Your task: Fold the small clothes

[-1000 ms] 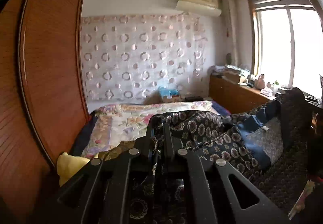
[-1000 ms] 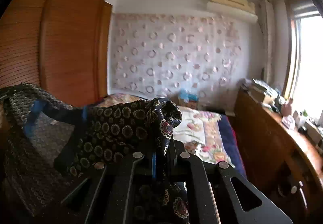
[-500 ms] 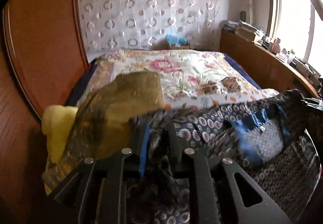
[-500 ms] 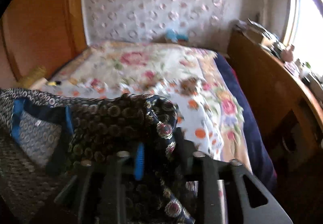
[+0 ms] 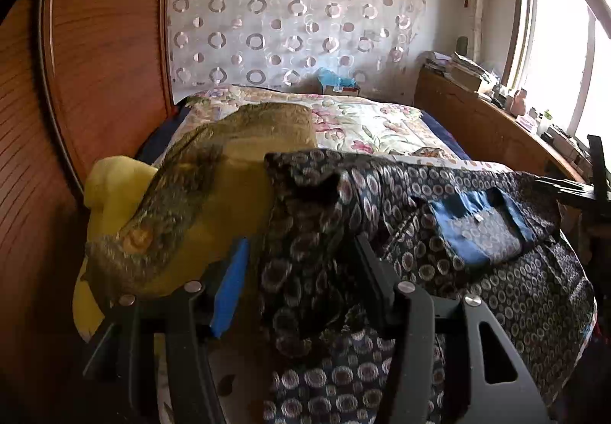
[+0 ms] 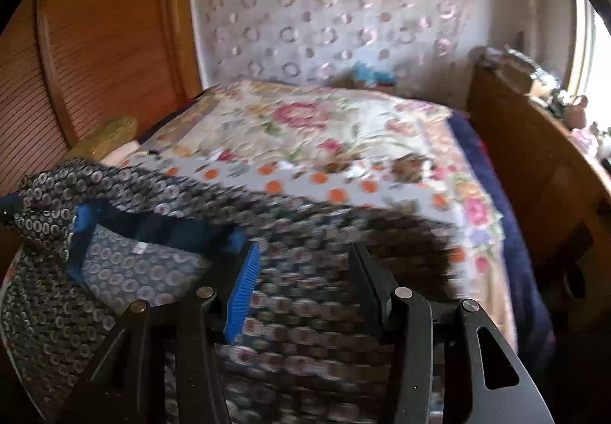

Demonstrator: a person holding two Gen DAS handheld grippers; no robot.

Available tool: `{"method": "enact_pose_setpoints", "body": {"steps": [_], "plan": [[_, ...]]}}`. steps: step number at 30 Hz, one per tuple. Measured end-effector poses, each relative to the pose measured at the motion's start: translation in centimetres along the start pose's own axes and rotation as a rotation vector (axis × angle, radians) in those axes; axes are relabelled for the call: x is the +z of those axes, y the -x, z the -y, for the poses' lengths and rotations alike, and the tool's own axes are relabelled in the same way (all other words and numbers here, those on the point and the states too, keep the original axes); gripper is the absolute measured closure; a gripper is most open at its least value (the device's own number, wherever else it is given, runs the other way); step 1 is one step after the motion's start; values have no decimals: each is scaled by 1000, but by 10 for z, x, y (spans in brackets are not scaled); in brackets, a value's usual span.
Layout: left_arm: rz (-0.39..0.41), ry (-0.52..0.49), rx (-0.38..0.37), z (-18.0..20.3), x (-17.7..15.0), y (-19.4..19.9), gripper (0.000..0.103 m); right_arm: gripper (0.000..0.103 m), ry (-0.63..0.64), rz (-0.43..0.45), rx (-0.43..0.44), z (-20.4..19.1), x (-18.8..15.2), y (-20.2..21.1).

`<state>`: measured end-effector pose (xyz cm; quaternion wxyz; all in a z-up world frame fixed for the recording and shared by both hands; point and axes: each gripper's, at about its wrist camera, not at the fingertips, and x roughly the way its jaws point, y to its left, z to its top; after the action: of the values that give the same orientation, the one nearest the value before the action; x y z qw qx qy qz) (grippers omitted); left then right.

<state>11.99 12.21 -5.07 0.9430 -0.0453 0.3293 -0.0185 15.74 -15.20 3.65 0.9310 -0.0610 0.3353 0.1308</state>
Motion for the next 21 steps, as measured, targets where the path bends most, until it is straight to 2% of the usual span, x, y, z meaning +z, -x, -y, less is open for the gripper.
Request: {"method": "enact_pose_setpoints", "body": {"steps": [6,7,9,14,16,17,18,19,21], "plan": [[-28,-24,3,3,-11,-3,47,53,3,-87,52,-25,-1,-31],[-31,-25,-3,4,-13,-4,47,53,2,-94,57,-10,4,-39],[-33,-24,-10,6,-17,-4,47,53,2,-105,76,-5,6,-45],[-29,-29,-16,11,-24,-3,47,53,29,-143,62,-6,9,-68],[-21,-27,-17,11,-24,-1,47,71,52,-122,67,-3,5,-70],[-18,-24,-19,11,-24,-1,47,91,68,-118,66,-5,2,-62],[-17,-21,-23,11,-25,-1,50,96,80,-119,70,-6,2,-58],[-18,-19,-24,9,-25,0,63,97,84,-112,79,-7,-6,-52],[-26,-17,-30,8,-25,1,80,99,85,-66,98,-2,-17,-40]]}}
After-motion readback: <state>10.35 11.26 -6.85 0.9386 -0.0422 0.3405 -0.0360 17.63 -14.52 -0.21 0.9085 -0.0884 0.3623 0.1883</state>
